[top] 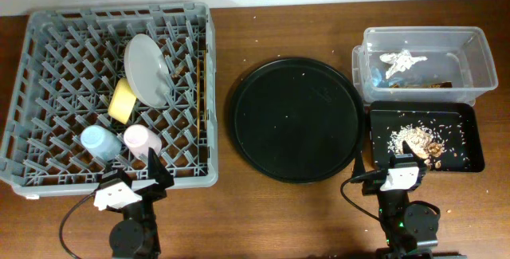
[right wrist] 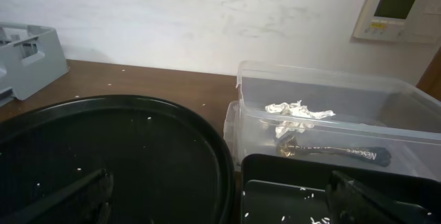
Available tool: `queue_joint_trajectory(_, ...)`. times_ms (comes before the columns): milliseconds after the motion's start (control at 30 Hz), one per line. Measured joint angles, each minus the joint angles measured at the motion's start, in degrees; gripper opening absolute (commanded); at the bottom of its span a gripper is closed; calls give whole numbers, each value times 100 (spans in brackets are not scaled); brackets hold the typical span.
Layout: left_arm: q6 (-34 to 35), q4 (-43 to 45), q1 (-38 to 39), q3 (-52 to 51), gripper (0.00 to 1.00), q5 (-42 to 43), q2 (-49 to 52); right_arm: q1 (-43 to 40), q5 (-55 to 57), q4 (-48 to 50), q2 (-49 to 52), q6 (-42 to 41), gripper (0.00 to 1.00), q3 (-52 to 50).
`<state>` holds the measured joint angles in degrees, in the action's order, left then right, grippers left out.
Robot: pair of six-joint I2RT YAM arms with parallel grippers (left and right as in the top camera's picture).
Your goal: Sort waste into correct bins and load items into the dishwasher rack
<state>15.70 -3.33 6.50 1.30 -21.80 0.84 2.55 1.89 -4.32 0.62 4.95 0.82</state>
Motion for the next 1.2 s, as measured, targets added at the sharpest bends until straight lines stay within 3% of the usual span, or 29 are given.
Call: queue_joint_trajectory(1200, 0, 26, 0, -26, 100, -81, 0, 0, 0, 2, 2, -2, 98, 0)
